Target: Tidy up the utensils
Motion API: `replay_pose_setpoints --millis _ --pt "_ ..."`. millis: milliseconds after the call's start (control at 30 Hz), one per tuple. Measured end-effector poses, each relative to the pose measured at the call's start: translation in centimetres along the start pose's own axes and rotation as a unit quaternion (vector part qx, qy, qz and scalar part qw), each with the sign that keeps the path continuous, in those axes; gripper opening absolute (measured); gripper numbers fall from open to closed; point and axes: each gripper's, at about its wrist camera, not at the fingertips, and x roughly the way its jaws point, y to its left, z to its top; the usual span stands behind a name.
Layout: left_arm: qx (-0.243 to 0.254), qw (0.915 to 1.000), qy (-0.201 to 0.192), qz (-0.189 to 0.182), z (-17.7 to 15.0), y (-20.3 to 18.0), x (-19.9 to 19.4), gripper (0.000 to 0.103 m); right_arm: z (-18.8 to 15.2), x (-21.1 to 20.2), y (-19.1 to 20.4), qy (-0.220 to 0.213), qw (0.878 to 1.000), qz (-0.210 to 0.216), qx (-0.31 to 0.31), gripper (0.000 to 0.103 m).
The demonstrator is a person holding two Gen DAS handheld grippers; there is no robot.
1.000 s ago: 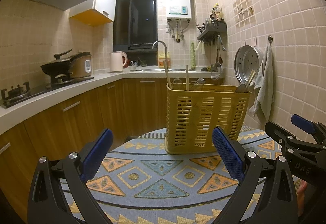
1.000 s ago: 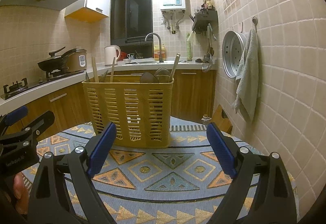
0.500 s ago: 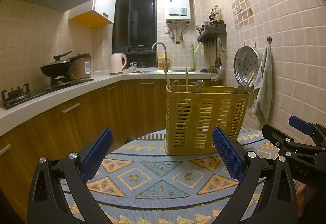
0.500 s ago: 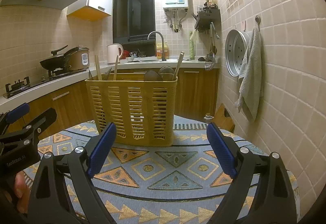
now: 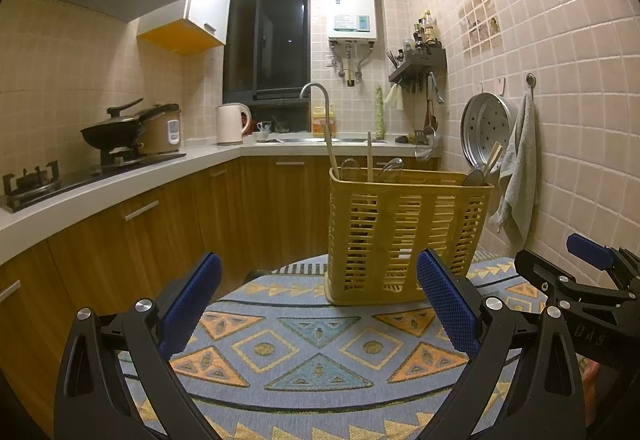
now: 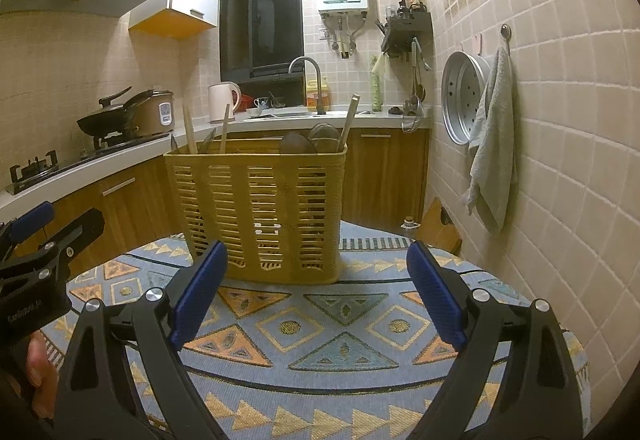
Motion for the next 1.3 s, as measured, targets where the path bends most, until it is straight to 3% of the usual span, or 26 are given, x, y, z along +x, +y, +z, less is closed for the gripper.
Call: replay_pose_setpoints --millis 1300 --pt "-0.001 1.0 0.003 -0.004 0.19 0.25 -0.08 0.095 -0.08 0.01 0.72 0.004 1.0 0.004 -0.005 0.087"
